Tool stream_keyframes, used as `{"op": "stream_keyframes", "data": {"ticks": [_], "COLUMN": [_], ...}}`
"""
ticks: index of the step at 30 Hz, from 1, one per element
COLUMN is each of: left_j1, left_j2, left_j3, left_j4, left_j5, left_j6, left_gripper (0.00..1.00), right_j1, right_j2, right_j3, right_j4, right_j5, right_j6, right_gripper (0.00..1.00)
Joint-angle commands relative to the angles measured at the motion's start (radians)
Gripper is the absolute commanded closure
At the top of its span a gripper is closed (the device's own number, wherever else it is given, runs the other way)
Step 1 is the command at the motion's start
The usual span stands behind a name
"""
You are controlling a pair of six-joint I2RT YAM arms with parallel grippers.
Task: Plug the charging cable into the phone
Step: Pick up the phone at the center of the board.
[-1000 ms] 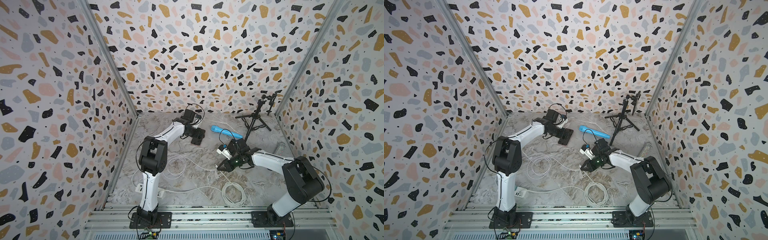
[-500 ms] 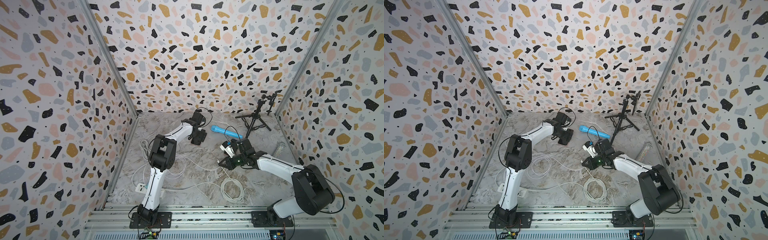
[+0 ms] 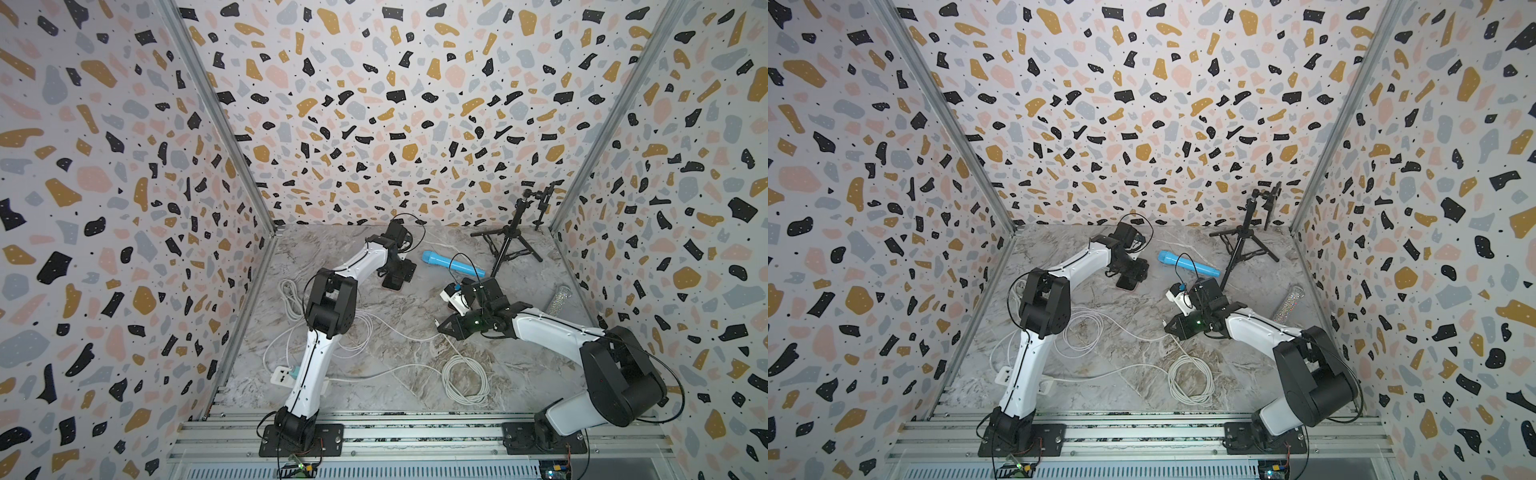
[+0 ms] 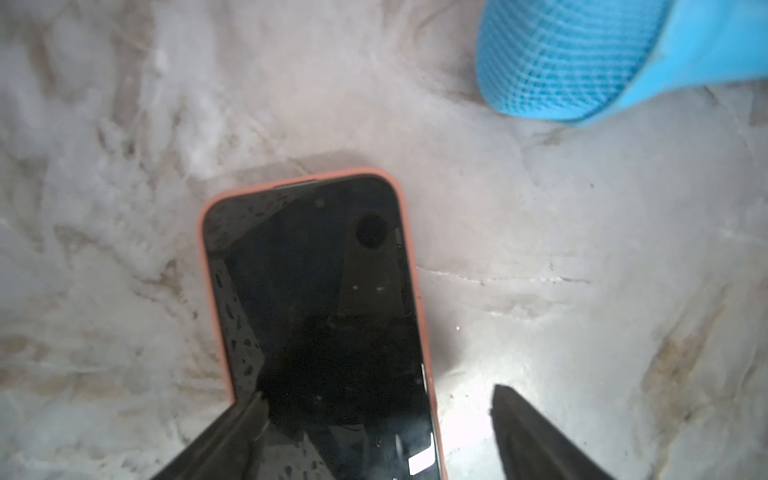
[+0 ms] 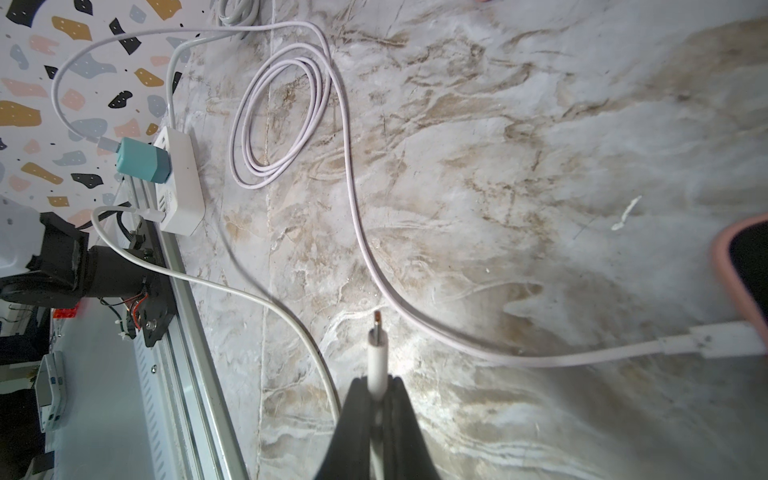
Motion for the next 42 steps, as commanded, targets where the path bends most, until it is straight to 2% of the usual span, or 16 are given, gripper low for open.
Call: {"op": "stream_keyframes", "data": {"ticks": [1, 3, 10, 20, 34, 37, 42], "left_j1": [0.002, 0.002, -0.001, -0.019, -0.019, -0.02, -0.019], "left_j2": [0.054, 0.041, -0.043, -0.1, 0.069, 0.104, 0.111], "left_j3": [0.03, 0.006, -0.036, -0.079, 0.047, 0.076, 0.081], "left_j4": [-0.073, -0.063, -0.026, 0.021, -0.048, -0.069, -0.092], "left_j5": [-0.016, -0.053, -0.084, -0.144, -0.096, -0.098, -0.084], "left_j6": [-0.056, -0.07, -0.03, -0.008, -0.036, -0.045, -0.075], "left_gripper": [0.25, 0.25, 0.11, 0.07, 0.05, 0.08, 0.29], "right_j1": [-0.003, -0.003, -0.005, -0.006, -0.005, -0.004, -0.005], "right_j2": [-0.017, -0.024, -0.025, -0.018, -0.021, -0.016, -0.013], "right_j3": [0.03, 0.028, 0.024, 0.023, 0.022, 0.021, 0.017], "right_j4": [-0.011, -0.014, -0.01, 0.012, -0.002, 0.011, 0.029], "right_j5": [0.001, 0.007, -0.002, -0.021, -0.021, -0.024, -0.03], "right_j6": [0.011, 0.007, 0.011, 0.026, 0.029, 0.039, 0.053], "right_gripper": [1.0, 1.0, 1.0, 1.0, 1.0, 1.0, 1.0]}}
